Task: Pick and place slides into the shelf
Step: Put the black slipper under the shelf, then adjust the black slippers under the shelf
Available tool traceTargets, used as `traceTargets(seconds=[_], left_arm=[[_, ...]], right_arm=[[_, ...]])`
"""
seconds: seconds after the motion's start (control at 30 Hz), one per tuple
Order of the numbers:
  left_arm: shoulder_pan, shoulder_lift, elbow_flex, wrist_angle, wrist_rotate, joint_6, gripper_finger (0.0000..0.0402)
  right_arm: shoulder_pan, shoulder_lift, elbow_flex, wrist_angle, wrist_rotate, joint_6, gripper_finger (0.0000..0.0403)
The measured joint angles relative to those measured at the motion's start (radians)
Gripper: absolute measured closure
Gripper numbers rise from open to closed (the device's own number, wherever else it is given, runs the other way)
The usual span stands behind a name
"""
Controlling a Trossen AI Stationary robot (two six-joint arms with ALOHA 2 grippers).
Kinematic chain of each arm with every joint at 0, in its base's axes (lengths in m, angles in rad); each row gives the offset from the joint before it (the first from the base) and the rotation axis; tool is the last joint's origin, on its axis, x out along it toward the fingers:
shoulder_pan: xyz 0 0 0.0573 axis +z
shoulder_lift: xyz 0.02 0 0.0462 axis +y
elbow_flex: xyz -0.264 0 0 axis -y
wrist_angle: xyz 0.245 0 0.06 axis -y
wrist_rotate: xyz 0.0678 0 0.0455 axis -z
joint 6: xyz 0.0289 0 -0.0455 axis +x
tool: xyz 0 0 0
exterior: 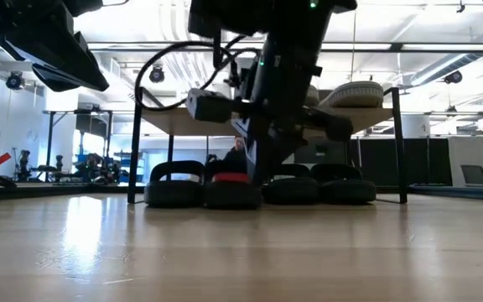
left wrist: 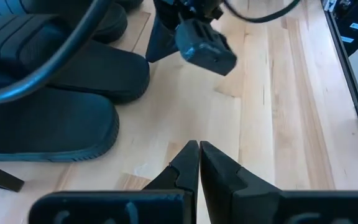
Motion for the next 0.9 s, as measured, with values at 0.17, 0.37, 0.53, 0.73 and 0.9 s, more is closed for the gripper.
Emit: traceTargets(seconds=[0.17,0.37,0.53,0.73,0.9], left_arm=[[-0.005,0.0,0.0,0.0,0.013,-0.017,0.0402],[-0.039,0.0,0.0,-0.008,0.055,-0.056,0.0402],[-0.074,0.0,0.0,-0.057,0.057,-0.129,0.0402],[-0.122,0.0,0.0,-0.116,0.058,-0.209,0.0402],[-0.162,0.0,0.0,-0.128,0.057,-0.239,0.0402]], right_arm=[[-0.008,-0.002,0.006,0.002,-0.05,-0.048,0.0394],[0.04,-0.003,0.043,0.134,-0.147,-0.119,0.0394],[0.03,0.014,0.043,0.246,-0.143,-0.117,0.0394],[-0.021,0.056,0.043,0.298,-0.163,-0.144,0.0394],[-0.041,0.075,0.044,0.339,-0.166,-0.169,0.0394]])
